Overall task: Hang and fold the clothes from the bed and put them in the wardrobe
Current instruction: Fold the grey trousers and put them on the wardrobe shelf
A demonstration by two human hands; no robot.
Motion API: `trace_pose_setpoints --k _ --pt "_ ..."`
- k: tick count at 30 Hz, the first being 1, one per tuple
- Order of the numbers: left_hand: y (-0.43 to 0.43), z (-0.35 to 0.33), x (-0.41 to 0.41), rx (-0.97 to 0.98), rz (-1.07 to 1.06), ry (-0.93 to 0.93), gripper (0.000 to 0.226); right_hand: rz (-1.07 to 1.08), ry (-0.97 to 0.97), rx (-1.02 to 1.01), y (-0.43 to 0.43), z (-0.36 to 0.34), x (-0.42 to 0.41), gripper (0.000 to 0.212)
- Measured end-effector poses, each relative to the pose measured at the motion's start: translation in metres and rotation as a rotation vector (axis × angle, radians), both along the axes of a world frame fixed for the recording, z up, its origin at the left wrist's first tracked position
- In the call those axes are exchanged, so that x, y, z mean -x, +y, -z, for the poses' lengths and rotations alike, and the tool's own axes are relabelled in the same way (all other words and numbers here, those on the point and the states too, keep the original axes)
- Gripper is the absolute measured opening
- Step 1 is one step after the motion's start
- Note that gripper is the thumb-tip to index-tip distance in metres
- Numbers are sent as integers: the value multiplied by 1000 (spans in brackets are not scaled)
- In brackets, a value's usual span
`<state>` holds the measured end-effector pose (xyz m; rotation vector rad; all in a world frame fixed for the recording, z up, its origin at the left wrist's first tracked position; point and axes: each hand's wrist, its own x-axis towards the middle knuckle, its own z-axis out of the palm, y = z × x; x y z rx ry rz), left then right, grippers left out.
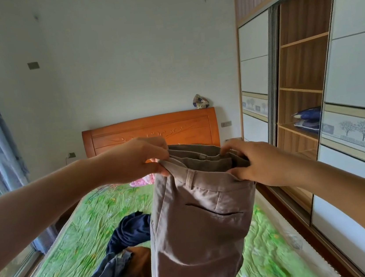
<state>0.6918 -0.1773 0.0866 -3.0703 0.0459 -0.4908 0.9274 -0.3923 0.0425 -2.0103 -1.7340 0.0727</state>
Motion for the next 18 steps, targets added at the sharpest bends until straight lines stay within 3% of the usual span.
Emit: trace_pose_setpoints --k 4,8,12,18 --pt "0 3 2 -23 -34 13 7 -5 -52 44 7 1 4 18" --pt "-1 2 5 -27 -54 3 11 10 -29 -22 7 5 7 34" --pt "-1 2 8 -23 -58 -10 11 -2 -51 -44 8 7 8 19" --pt "0 3 7 -27 -40 3 12 10 -101 94 13 7 6 17"
